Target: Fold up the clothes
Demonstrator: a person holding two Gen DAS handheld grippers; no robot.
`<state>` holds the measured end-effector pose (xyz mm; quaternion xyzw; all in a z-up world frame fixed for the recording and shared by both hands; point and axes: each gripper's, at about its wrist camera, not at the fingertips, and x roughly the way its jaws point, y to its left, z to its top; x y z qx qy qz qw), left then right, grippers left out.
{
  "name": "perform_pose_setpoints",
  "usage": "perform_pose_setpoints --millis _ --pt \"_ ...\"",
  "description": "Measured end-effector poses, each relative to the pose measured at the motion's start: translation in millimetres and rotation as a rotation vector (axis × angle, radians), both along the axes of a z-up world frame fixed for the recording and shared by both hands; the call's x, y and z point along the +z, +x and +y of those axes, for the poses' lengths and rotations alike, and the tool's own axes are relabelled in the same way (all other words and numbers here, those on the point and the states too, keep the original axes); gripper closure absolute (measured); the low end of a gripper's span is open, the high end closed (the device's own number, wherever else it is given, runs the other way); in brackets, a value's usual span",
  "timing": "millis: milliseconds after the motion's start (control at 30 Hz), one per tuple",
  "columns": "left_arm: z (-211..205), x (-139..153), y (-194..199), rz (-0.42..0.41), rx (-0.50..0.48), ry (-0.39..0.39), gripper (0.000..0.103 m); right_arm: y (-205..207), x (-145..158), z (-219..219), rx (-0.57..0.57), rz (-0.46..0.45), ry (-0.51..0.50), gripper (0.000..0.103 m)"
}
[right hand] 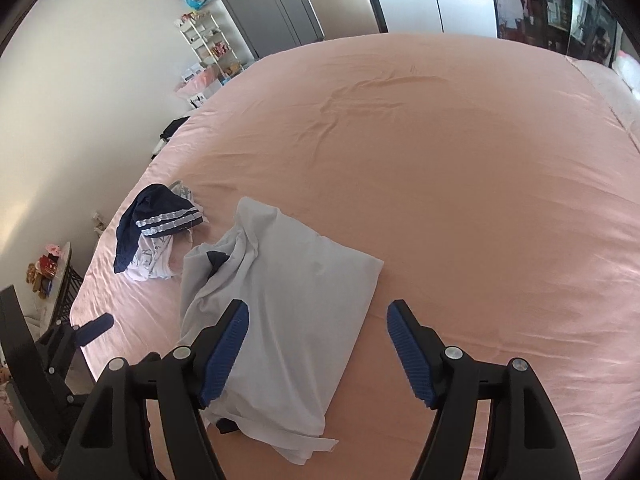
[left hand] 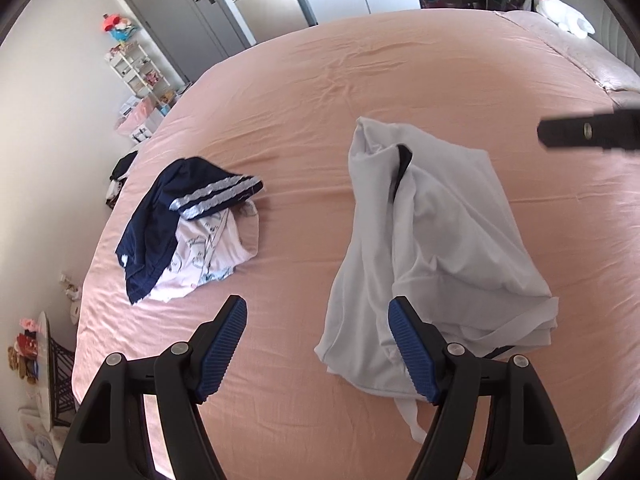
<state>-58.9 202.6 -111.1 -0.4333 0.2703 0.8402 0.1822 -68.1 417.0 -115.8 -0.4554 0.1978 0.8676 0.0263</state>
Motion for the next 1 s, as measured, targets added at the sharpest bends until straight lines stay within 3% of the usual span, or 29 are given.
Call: perform_pose_setpoints --millis 167,233,267,333,367,400,500,600,800,1000 --pt "12 9 -20 -0.035 -0.059 0.091 0.031 13 -11 -12 0.034 0.022 0.013 0.033" --pt "19 11 -29 -0.075 -0.097 0.142 0.031 18 -13 -17 0.034 0.044 0.016 0.055" --pt "21 13 -33 -0.084 -0.106 0.170 0.031 20 -14 -19 0.029 0.050 0.041 0.074" --pt "26 18 -40 -0.085 -0.121 0.222 0.040 24 -16 -21 0.012 0.061 0.067 0.085" --pt "29 20 -43 -0.084 -0.127 0.245 0.057 25 -19 -20 -0.001 0.067 0.053 0.088" --pt "32 21 -48 -0.091 -0.129 0.264 0.075 26 -21 -18 -0.014 0.072 0.038 0.088" --pt "40 22 -57 -0.113 -0.138 0.323 0.085 30 -29 -14 -0.058 0.089 -0.012 0.088" --pt "51 20 -61 -0.134 -0.161 0.350 0.087 32 -34 -15 -0.082 0.108 -0.059 0.088" --pt "75 -6 -65 -0.189 -0.207 0.302 0.087 24 -44 -28 -0.094 0.107 -0.076 0.088" --pt "49 -43 -70 -0.222 -0.096 0.194 0.086 10 -63 -42 -0.062 0.085 -0.141 0.088"
